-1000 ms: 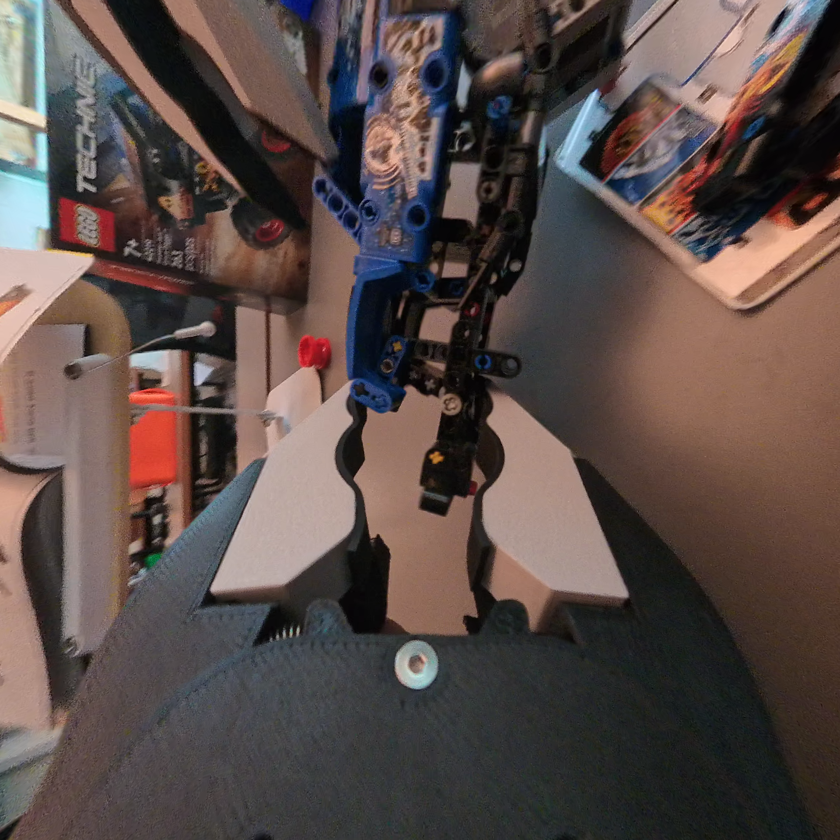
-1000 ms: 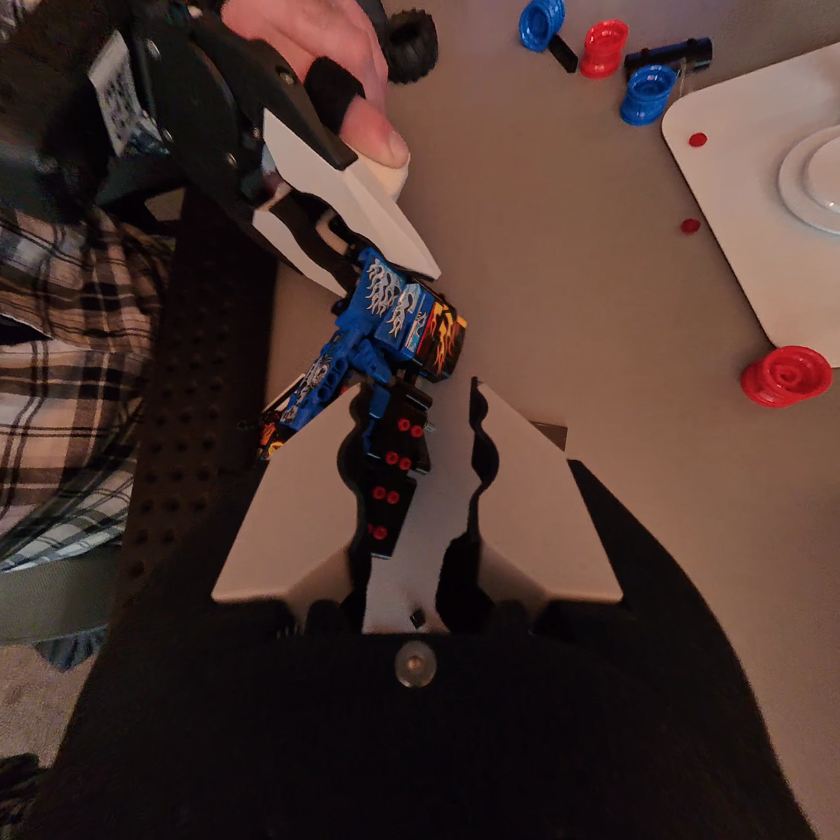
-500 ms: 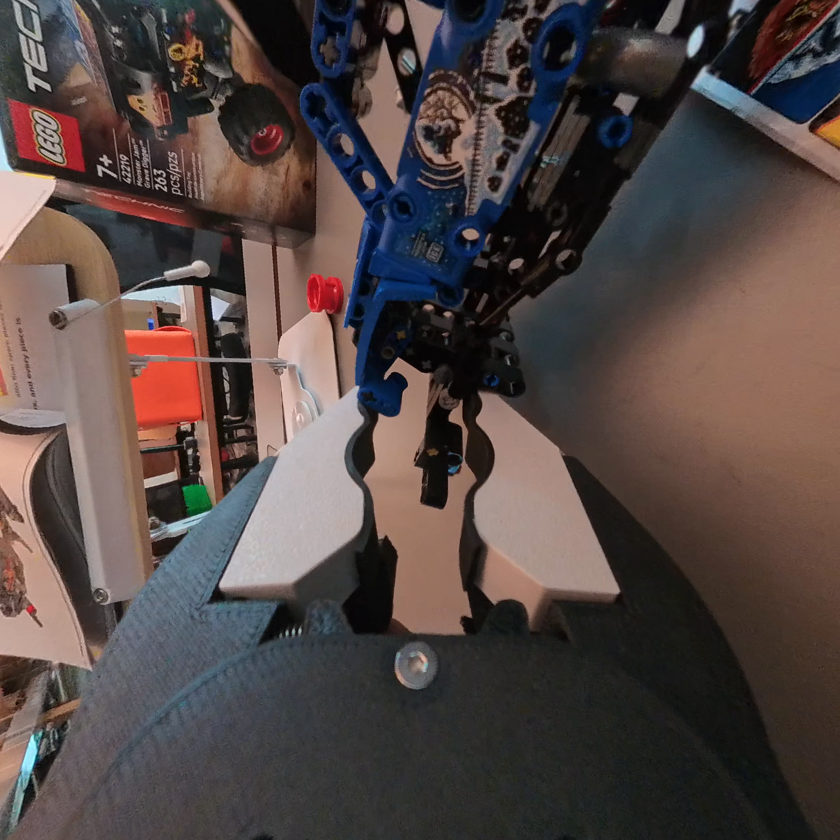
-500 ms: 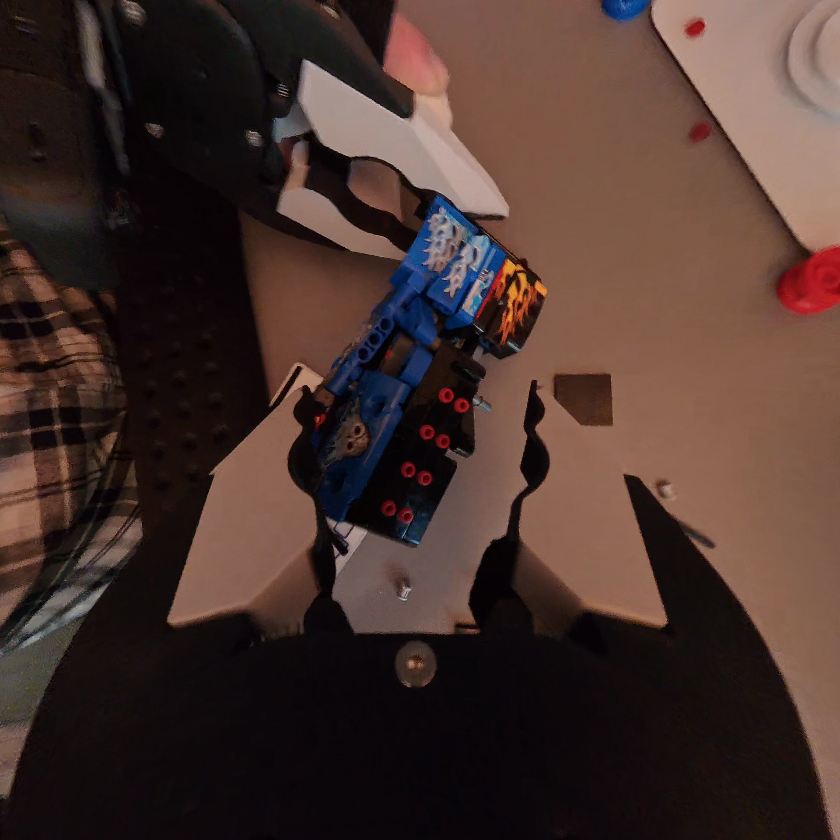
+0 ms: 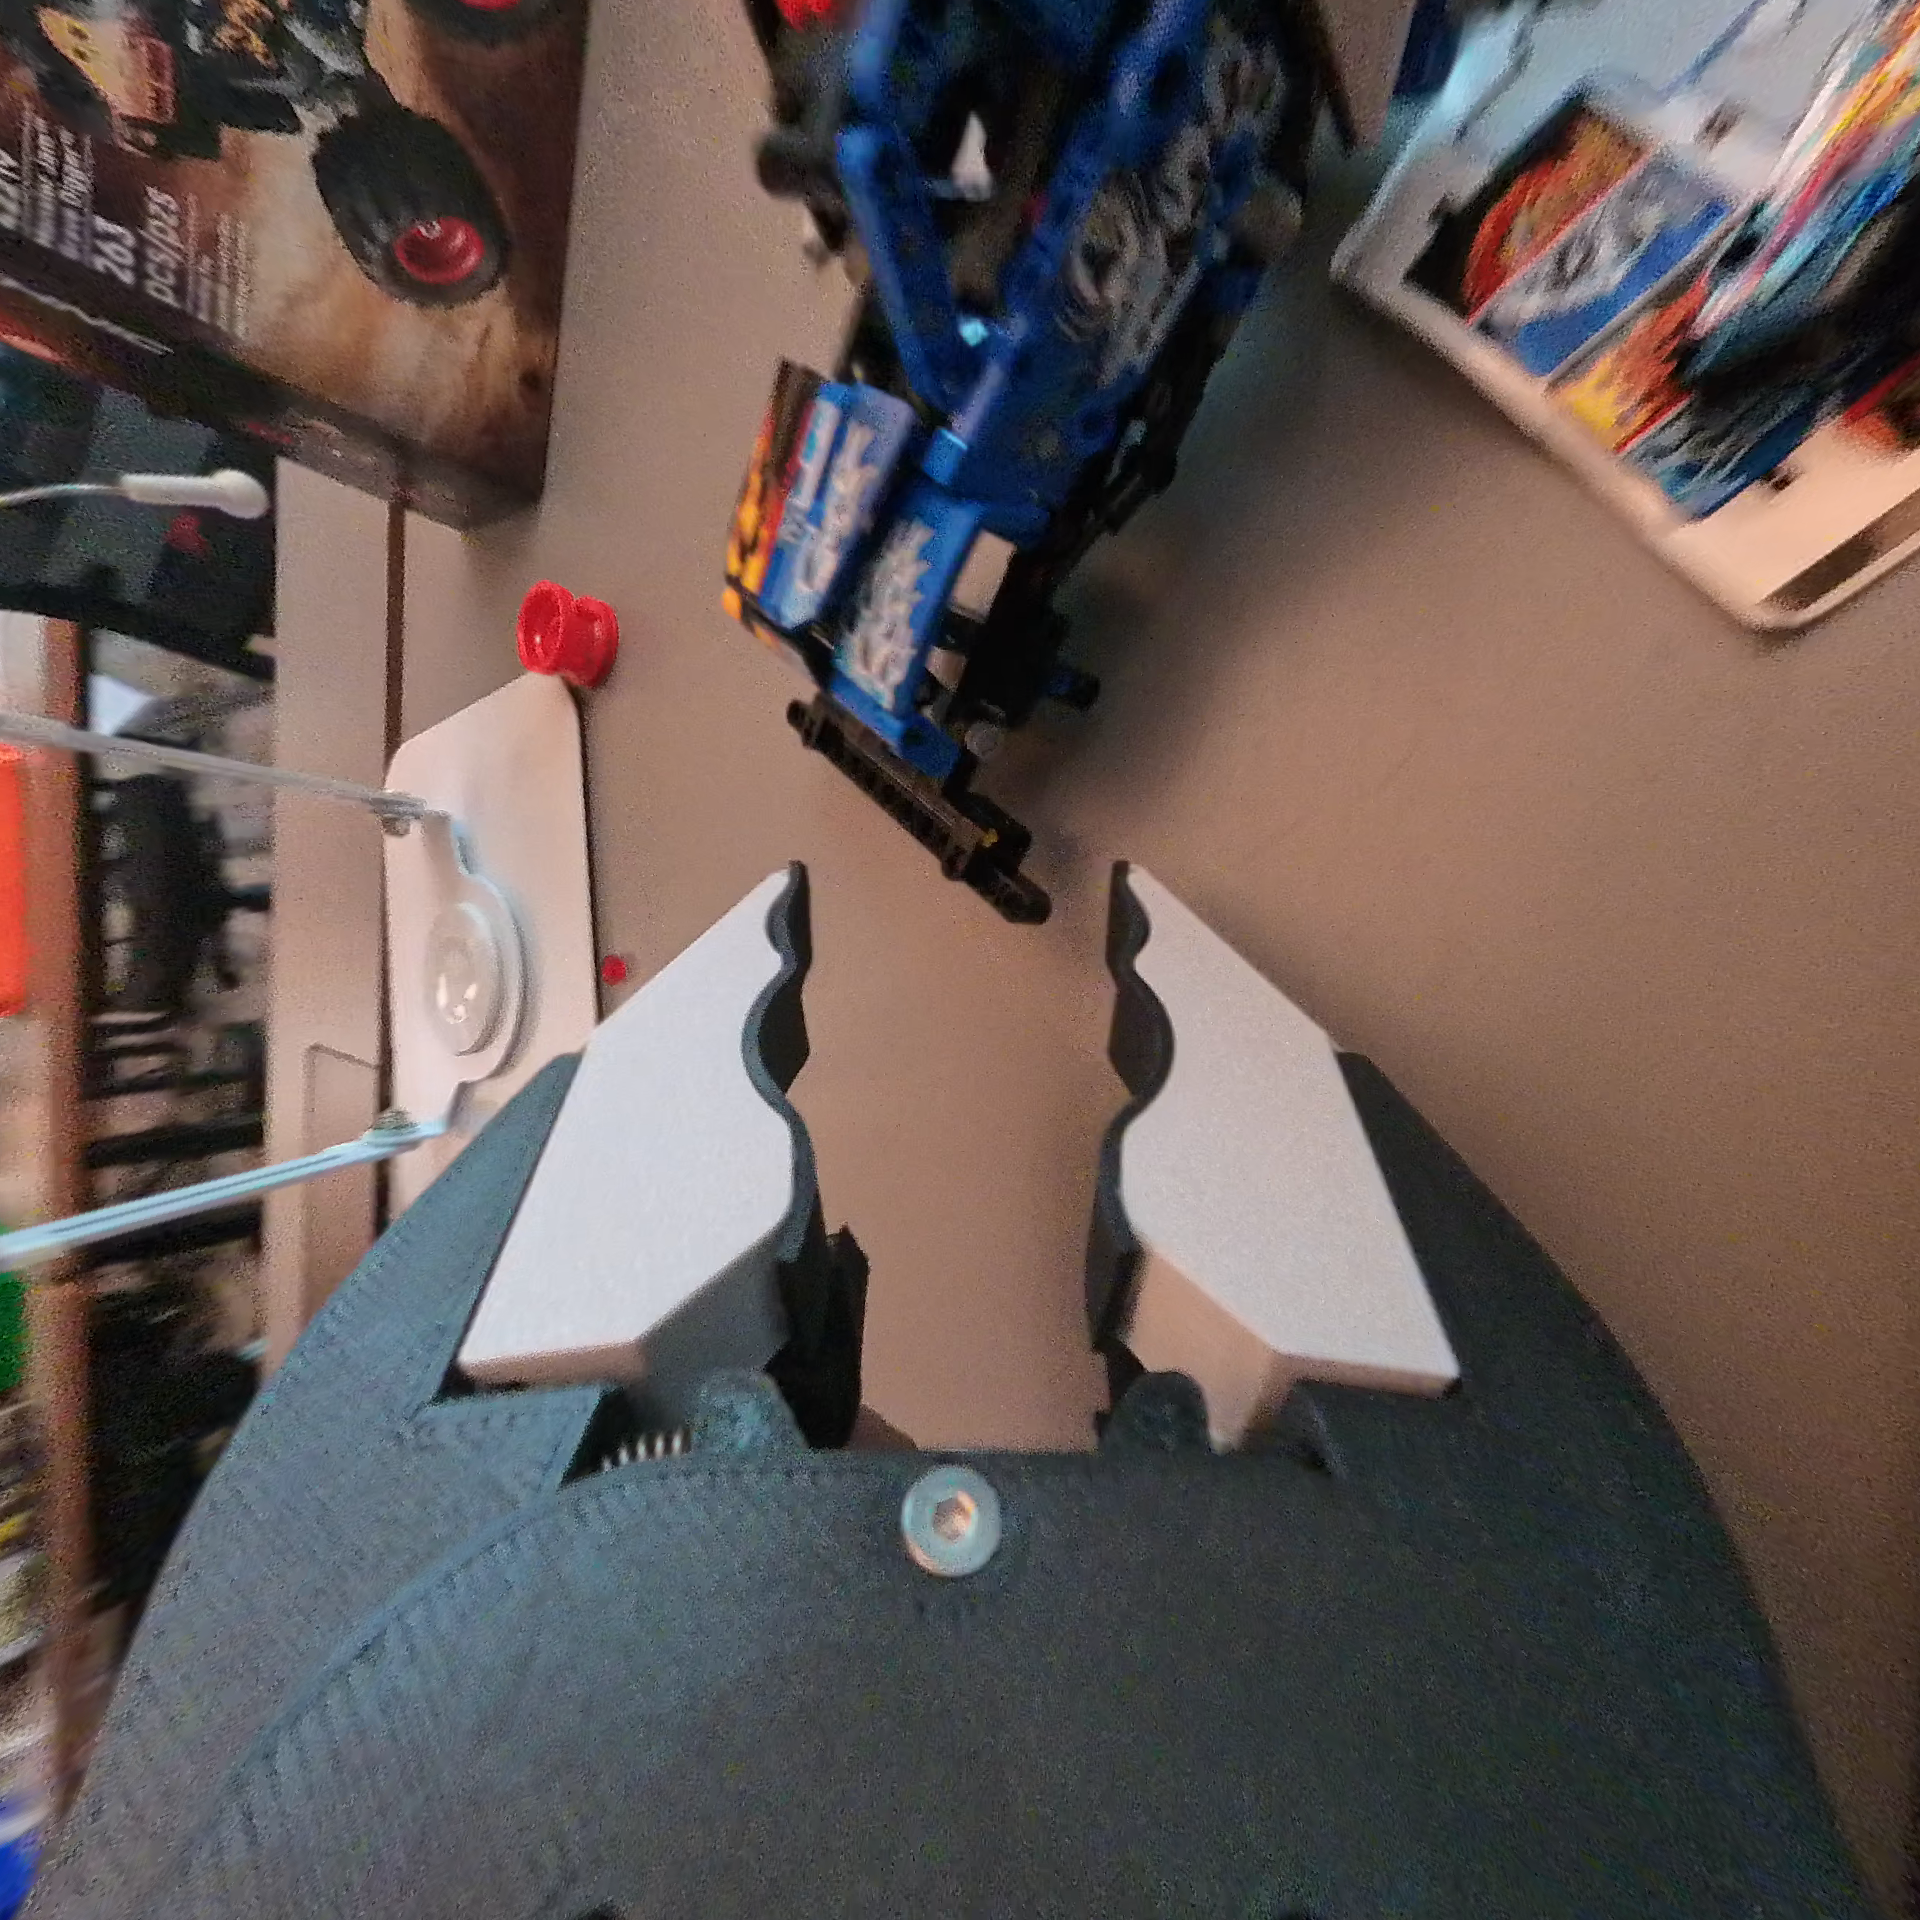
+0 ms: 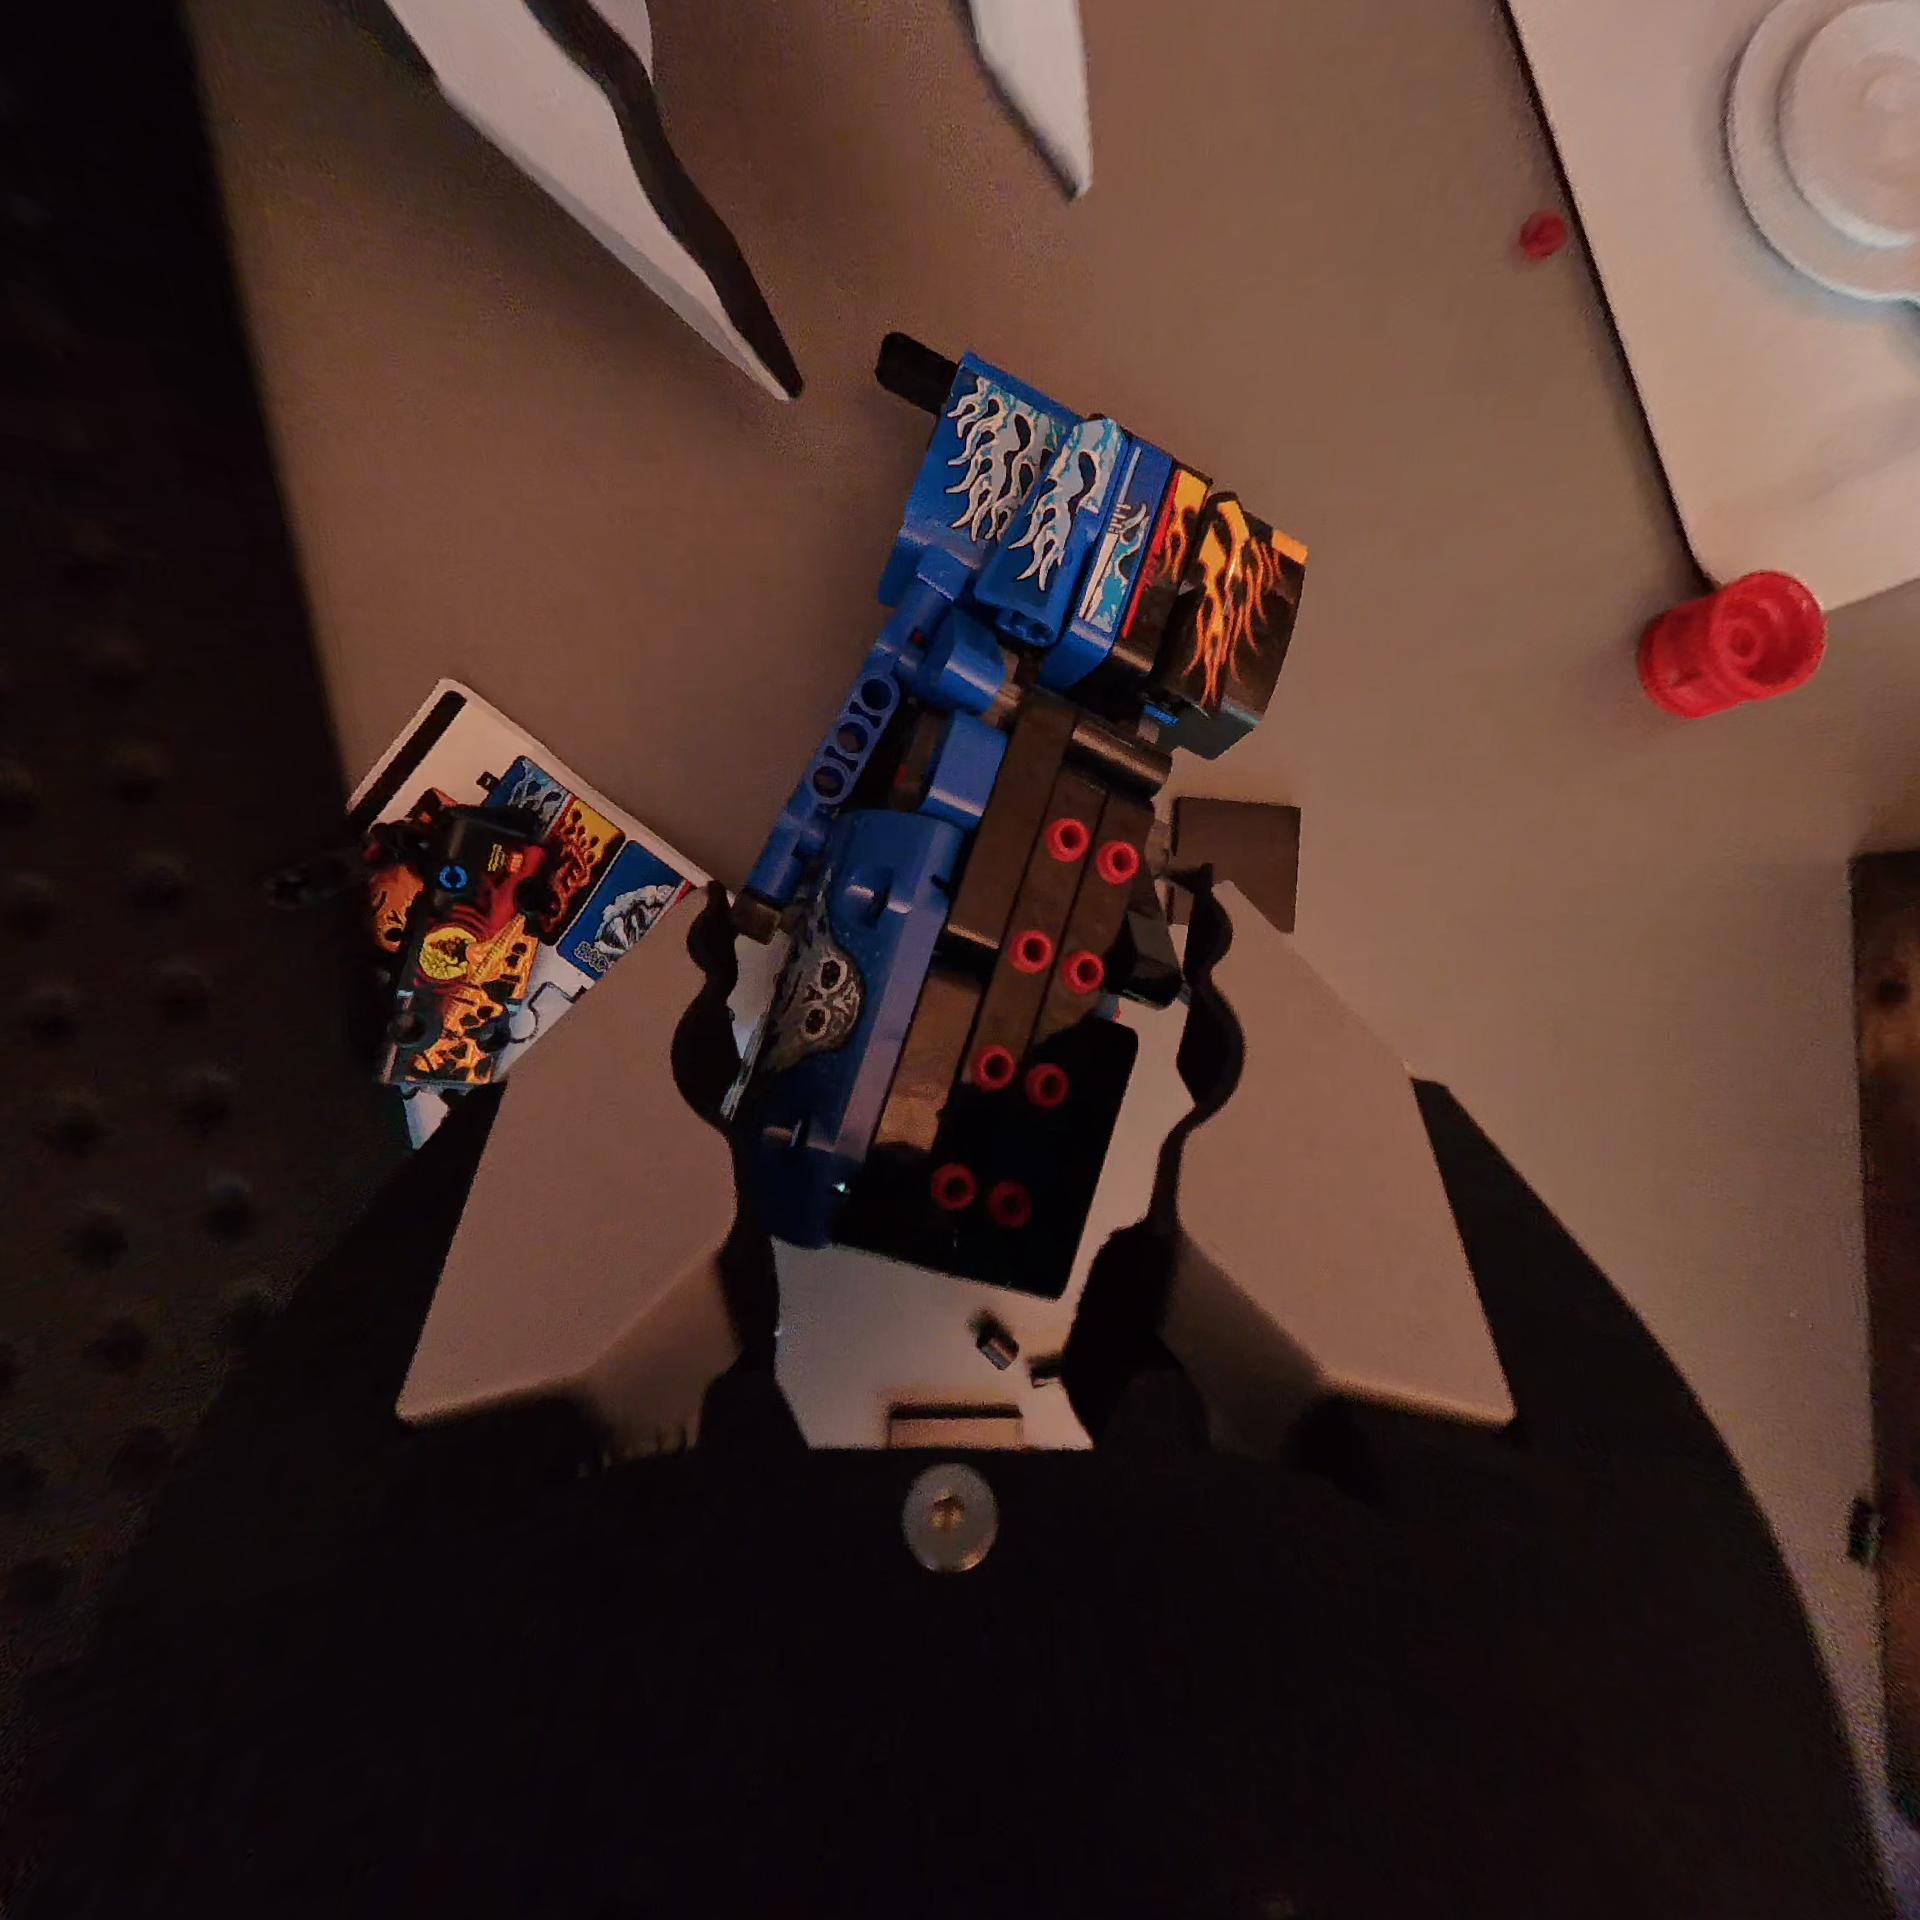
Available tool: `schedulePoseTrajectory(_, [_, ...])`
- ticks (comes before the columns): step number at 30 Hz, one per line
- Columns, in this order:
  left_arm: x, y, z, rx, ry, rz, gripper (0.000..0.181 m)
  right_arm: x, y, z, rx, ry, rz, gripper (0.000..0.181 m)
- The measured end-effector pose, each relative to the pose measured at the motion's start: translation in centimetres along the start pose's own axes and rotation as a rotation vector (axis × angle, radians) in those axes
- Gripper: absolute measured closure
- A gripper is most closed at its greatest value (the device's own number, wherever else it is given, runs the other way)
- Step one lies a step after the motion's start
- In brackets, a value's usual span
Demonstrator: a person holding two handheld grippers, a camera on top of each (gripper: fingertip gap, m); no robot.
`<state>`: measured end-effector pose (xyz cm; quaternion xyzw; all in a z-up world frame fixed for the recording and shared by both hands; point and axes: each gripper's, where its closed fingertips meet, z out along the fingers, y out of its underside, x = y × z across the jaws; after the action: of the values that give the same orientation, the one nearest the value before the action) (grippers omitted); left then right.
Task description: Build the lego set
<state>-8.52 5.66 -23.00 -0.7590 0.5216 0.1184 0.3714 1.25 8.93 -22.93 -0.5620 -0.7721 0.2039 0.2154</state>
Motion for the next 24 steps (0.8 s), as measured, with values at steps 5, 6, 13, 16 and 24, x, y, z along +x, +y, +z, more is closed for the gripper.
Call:
schedulePoseTrajectory(5, [-1.2,-3.7,-0.4,0.163,0.086,-0.043,0.104,0.1,0.0,0.2,0.036,-0.011,-0.120,0.095])
schedulePoseTrajectory(6, [-1.3,-4.4,0.0,0.185,0.115,-0.033,0.100,0.2,0.1,0.2,0.037,-0.006,-0.159,0.095])
schedulePoseTrajectory(13, [-0.2,-5.7,4.3,0.138,0.369,0.061,0.092,1.1,0.6,0.0,0.017,0.067,-0.189,0.096])
schedulePoseTrajectory(16, [-0.9,-5.5,5.6,0.120,0.308,0.052,0.105,1.7,1.0,-0.6,0.020,0.114,-0.158,0.095])
schedulePoseTrajectory(24, [0.6,-3.7,3.3,-0.099,0.163,-0.172,0.103,3.7,1.8,-0.8,0.010,0.193,-0.106,0.095])
